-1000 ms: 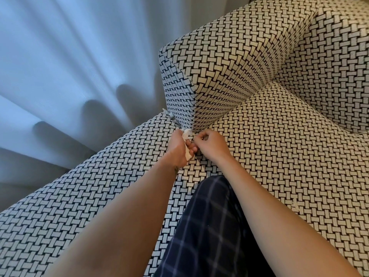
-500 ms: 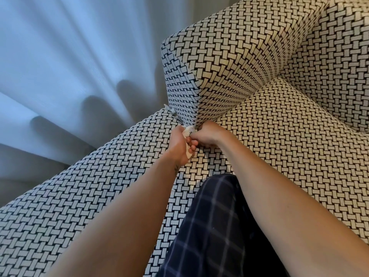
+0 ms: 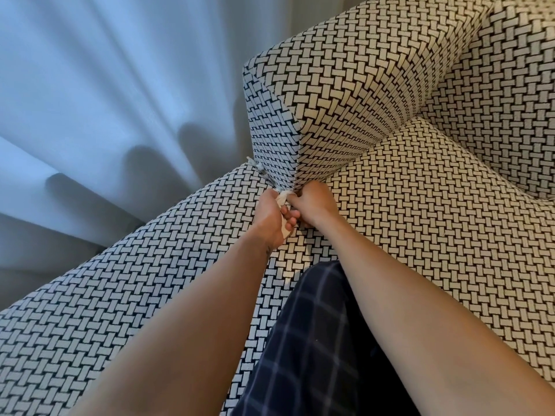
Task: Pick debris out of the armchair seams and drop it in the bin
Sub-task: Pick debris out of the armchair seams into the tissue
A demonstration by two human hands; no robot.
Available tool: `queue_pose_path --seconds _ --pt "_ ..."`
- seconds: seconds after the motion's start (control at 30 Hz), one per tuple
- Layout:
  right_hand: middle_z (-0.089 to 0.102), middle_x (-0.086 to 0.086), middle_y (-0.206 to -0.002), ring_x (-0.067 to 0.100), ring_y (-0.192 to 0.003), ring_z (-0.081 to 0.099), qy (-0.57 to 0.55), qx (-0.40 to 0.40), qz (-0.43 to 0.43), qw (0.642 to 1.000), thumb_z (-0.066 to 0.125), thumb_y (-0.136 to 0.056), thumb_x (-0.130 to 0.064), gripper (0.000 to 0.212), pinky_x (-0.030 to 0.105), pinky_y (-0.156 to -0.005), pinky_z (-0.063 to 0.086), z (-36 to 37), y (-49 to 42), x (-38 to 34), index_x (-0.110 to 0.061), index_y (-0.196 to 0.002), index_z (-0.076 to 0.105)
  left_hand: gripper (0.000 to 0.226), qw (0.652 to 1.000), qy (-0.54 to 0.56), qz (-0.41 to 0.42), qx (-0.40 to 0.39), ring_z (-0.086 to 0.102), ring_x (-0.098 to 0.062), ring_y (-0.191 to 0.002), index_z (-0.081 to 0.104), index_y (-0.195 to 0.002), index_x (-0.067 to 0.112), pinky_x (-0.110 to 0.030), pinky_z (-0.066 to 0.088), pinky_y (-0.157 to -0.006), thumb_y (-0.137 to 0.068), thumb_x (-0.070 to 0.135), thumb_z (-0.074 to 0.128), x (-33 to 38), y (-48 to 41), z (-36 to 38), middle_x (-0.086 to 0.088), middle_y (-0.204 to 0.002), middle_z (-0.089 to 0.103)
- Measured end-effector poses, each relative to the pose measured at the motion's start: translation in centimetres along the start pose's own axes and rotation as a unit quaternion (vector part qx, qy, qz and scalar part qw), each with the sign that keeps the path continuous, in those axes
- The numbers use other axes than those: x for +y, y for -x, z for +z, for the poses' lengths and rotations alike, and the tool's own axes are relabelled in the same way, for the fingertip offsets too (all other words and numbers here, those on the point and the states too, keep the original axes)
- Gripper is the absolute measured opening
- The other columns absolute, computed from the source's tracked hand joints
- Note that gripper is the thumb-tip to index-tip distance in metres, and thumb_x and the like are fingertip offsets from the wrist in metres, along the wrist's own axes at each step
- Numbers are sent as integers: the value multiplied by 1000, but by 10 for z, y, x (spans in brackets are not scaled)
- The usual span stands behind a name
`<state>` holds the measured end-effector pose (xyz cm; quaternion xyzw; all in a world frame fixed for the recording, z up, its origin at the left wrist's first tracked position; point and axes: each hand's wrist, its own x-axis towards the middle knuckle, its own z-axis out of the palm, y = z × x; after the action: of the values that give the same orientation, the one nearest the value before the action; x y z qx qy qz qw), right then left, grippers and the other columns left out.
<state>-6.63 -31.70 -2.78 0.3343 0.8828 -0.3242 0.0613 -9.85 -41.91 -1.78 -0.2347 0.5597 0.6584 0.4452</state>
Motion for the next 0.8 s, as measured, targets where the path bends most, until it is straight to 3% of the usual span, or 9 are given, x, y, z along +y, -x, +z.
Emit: queue_pose_path --seconds 0.13,0.33,0.5,0.63,0.8 --pt "61 0 -68 21 -65 61 72 17 -31 997 58 -98 -39 37 33 -59 48 1 4 0 -13 -72 62 36 1000 9 -1 0 46 -10 -39 59 -78 13 -17 28 -33 -98 31 35 0 -1 1 5 -49 44" --pt "64 5 -75 25 -72 63 136 28 -80 987 52 -103 -34 38 37 -69 54 1 9 -3 -9 -81 69 39 1000 3 -5 7 45 -10 -36 56 -70 15 -18 28 -33 -98 33 36 1 -1 1 3 -54 45" --pt "46 -3 -58 24 -66 56 180 24 -103 978 49 -103 -24 40 33 -63 41 -2 12 -5 -15 -65 58 39 1000 2 -4 2 44 -10 -36 57 -69 15 -19 27 -34 -97 32 35 1 -2 1 3 -55 45" --pt "55 -1 -57 25 -65 63 187 10 -114 976 51 -101 -21 42 37 -67 52 -4 15 -7 -15 -60 60 40 1000 2 -4 -6 43 -9 -36 56 -66 16 -19 26 -35 -96 32 35 1 -1 -1 2 -57 44" --pt "46 -4 -54 24 -65 60 236 -5 -147 961 51 -99 -15 42 35 -65 49 -10 21 -12 -19 -58 54 45 1000 -1 -7 -6 41 -9 -35 52 -58 18 -18 25 -35 -97 32 34 1 -1 0 0 -58 43"
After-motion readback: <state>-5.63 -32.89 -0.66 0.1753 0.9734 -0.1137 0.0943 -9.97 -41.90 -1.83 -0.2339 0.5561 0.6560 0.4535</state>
